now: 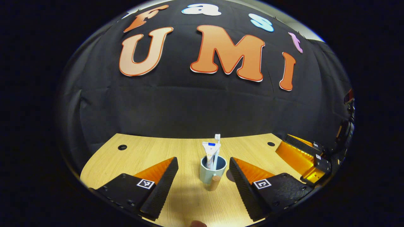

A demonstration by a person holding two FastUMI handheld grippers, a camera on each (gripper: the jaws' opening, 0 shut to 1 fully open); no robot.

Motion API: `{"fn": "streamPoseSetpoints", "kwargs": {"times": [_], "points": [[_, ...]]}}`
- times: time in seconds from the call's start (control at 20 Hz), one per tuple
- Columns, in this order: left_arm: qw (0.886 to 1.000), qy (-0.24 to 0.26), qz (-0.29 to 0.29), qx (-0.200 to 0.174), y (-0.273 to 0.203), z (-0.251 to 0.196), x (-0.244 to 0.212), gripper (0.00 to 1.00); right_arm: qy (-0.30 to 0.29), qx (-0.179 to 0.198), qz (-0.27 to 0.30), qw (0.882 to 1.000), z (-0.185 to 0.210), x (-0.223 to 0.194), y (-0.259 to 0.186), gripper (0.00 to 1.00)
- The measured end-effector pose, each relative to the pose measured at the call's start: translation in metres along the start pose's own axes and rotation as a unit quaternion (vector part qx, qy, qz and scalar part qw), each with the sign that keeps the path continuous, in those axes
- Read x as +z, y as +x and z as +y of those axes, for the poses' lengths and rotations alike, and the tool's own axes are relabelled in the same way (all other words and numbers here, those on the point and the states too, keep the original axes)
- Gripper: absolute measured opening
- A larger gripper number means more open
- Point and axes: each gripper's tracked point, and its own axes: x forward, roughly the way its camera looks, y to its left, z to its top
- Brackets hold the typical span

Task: Put the toothbrush and toothpaste on the desktop into the cup, then pick up the cup and place it on the coaster on the desktop.

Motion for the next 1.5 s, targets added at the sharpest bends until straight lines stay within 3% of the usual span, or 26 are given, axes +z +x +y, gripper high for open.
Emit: {"fn": "streamPoseSetpoints", "kwargs": {"times": [0.2, 0.25, 0.3, 0.45, 0.6, 0.95, 1.05, 1.1, 1.15, 1.3, 1.5], "points": [[0.996, 0.018, 0.09, 0.018, 0.018, -0.006, -0.012, 0.98, -0.027, 0.004, 0.001, 1.0, -0.005, 0.006, -0.025, 0.82], [0.993, 0.02, 0.117, 0.018, 0.022, -0.01, -0.018, 0.98, -0.034, 0.004, -0.001, 0.999, -0.007, 0.008, -0.032, 0.77], [0.99, 0.022, 0.141, 0.015, 0.027, -0.014, -0.027, 0.98, -0.041, 0.001, -0.003, 0.999, -0.009, 0.011, -0.038, 0.87], [0.975, 0.025, 0.221, 0.007, 0.049, -0.026, -0.058, 0.98, -0.054, -0.008, -0.014, 0.998, -0.019, 0.018, -0.059, 0.88], [0.953, 0.019, 0.301, 0.017, 0.064, -0.026, -0.088, 0.98, -0.057, -0.017, -0.018, 0.998, -0.03, 0.018, -0.079, 0.9], [0.923, 0.043, 0.383, 0.025, 0.096, -0.028, -0.087, 0.96, -0.035, -0.039, -0.005, 0.999, -0.059, -0.001, -0.1, 0.9], [0.916, 0.046, 0.397, 0.029, 0.107, -0.027, -0.078, 0.86, -0.028, -0.043, -0.003, 0.999, -0.061, -0.004, -0.103, 0.85], [0.914, 0.044, 0.403, 0.031, 0.11, -0.027, -0.067, 0.68, -0.025, -0.044, -0.003, 0.999, -0.062, -0.004, -0.104, 0.9], [0.911, 0.041, 0.41, 0.034, 0.113, -0.024, -0.054, 0.61, -0.023, -0.041, -0.003, 0.999, -0.061, -0.005, -0.104, 0.9], [0.91, 0.033, 0.412, 0.031, 0.128, -0.031, -0.016, 0.28, -0.022, -0.039, 0.002, 0.999, -0.059, -0.012, -0.103, 0.9], [0.919, 0.02, 0.392, 0.031, 0.108, -0.01, 0.02, 0.24, -0.025, -0.04, 0.02, 0.999, -0.056, -0.025, -0.101, 0.9]]}}
